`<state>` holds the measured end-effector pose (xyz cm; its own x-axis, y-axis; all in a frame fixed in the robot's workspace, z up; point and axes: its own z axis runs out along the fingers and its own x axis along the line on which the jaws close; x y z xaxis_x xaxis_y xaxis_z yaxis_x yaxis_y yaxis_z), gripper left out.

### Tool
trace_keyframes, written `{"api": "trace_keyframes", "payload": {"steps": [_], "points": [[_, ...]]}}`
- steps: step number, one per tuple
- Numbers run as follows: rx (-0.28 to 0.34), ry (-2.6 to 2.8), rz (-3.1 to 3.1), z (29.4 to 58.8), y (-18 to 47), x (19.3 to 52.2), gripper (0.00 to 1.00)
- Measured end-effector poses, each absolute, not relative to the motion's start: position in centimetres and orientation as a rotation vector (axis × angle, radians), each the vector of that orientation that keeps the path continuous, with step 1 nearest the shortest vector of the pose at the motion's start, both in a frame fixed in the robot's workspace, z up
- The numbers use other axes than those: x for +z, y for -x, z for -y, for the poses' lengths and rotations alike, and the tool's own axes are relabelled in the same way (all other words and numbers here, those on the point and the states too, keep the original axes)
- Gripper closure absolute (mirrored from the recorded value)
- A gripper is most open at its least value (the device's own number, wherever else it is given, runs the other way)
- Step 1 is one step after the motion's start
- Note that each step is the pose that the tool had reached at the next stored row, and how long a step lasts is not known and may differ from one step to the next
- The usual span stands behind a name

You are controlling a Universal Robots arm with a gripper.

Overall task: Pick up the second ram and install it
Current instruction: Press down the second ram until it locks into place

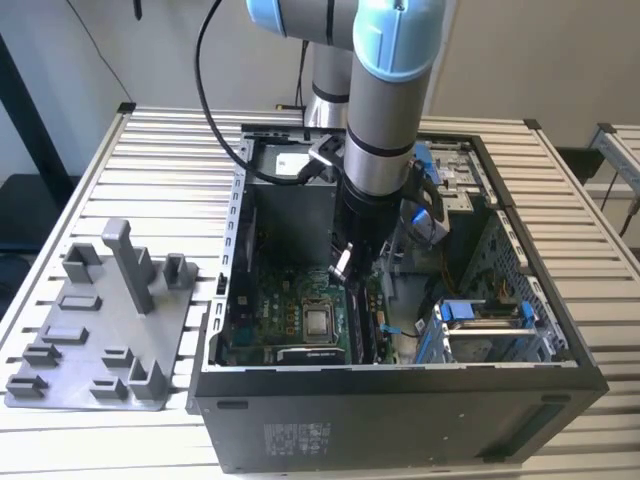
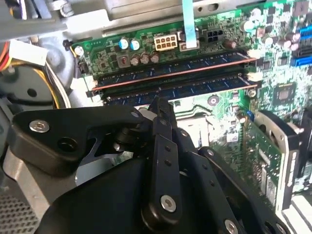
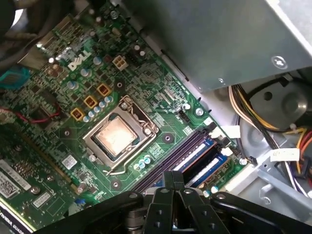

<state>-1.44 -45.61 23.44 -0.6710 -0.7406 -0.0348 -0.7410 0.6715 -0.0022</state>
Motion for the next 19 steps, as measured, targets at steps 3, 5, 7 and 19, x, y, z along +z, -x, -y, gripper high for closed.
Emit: {"api": "trace_keyframes", "payload": {"steps": [3, 5, 7, 19], "points": [[0.020, 1.338, -2.807, 45.61, 1.44, 23.43, 0.89], [0.021, 1.405, -2.774, 45.61, 1.44, 23.42, 0.89], [0.022, 1.455, -2.748, 45.61, 1.44, 23.41, 0.89], [0.027, 1.746, -2.575, 45.61, 1.44, 23.41, 0.89]]}}
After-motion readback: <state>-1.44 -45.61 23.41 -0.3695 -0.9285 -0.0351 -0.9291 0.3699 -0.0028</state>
